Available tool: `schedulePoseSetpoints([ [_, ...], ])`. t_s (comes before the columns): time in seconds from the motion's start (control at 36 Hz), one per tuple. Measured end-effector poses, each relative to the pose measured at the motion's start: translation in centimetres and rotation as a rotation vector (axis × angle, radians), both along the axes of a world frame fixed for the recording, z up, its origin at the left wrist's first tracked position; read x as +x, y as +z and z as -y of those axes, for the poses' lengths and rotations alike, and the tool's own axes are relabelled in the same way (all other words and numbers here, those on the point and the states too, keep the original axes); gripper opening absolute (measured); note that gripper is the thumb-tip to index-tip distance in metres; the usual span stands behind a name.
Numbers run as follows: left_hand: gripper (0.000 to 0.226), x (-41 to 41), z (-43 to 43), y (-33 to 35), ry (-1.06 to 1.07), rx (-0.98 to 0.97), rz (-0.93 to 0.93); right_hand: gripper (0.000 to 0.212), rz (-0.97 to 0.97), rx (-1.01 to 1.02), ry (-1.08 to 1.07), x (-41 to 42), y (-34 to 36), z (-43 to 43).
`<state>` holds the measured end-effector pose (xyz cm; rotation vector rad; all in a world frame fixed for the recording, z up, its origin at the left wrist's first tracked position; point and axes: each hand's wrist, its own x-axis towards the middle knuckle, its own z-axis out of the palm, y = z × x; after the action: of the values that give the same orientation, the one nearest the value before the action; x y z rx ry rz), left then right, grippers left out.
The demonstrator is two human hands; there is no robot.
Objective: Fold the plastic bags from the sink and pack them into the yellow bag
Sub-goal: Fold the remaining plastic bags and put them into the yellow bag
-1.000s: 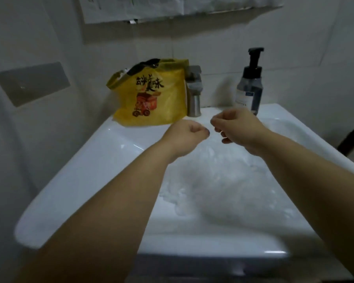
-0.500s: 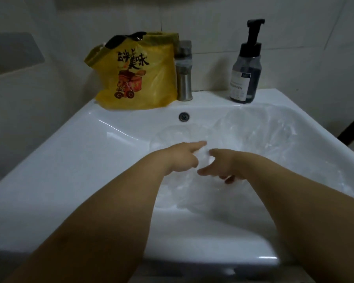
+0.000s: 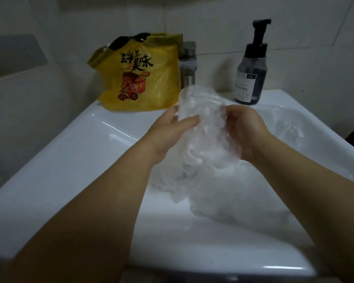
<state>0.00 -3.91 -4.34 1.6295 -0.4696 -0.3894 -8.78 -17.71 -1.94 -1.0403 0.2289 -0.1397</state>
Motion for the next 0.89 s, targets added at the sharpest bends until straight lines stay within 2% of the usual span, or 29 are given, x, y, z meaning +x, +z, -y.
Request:
schedulePoseSetpoints([
  [0.06, 0.018, -0.4, 0.4, 0.1, -0.017, -0.016, 0.009, 0.022, -0.016, -0.05, -0.004, -0.1, -0.1, 0.0],
  [0.08, 0.008, -0.6, 0.6, 0.3, 0.016, -0.037, 0.012, 0.022, -0.045, -0.075, -0.028, -0.1, -0.1, 0.0],
  [0.14, 0.01, -0.5, 0.6, 0.4, 0.078, -0.091, -0.004, 0.021, -0.125, -0.165, -0.131, 0.3, -0.4, 0.2],
  [0.19, 0.012, -0.1, 0.6, 0.6, 0.136, -0.124, -0.027, 0.023, -0.19, -0.351, -0.238, 0.9, -1.0, 0.4],
  [0.28, 0.007, 0.5, 0.4, 0.4, 0.198, -0.175, -0.027, 0.034, -0.144, -0.586, -0.279, 1.2, -1.5, 0.5],
  [0.36, 0.015, 0.4, 0.5, 0.5, 0.144, -0.241, -0.084, 0.065, -0.106, -0.554, -0.041, 0.8, -1.0, -0.2],
  [0.39, 0.018, 0.2, 0.5, 0.7, 0.106, -0.261, -0.114, 0.068, -0.105, -0.567, 0.035, 0.7, -1.1, -0.5],
  [0.47, 0.028, -0.2, 0.5, 1.0, 0.04, -0.301, -0.194, 0.059, -0.097, -0.621, 0.137, 0.3, -1.3, -1.1],
  [0.56, 0.034, -0.2, 0.2, 1.3, 0.047, -0.357, -0.286, 0.067, -0.068, -0.457, 0.203, 0.3, -1.3, -0.4],
  [0.64, 0.038, -0.3, 0.0, 1.7, 0.074, -0.419, -0.386, 0.049, -0.033, -0.322, 0.163, 0.1, -0.5, -0.2],
  [0.72, 0.048, -0.4, 0.0, 1.8, 0.061, -0.424, -0.448, 0.038, -0.035, -0.441, 0.113, 0.4, -1.0, -0.4],
  [0.81, 0.056, -0.6, 0.0, 2.0, 0.043, -0.424, -0.486, 0.023, -0.009, -0.582, 0.163, 0.4, -1.2, -0.7],
  [0.89, 0.07, -0.3, -0.3, 1.9, 0.016, -0.457, -0.53, 0.037, 0.007, -0.725, 0.179, 0.3, -1.2, -0.7],
])
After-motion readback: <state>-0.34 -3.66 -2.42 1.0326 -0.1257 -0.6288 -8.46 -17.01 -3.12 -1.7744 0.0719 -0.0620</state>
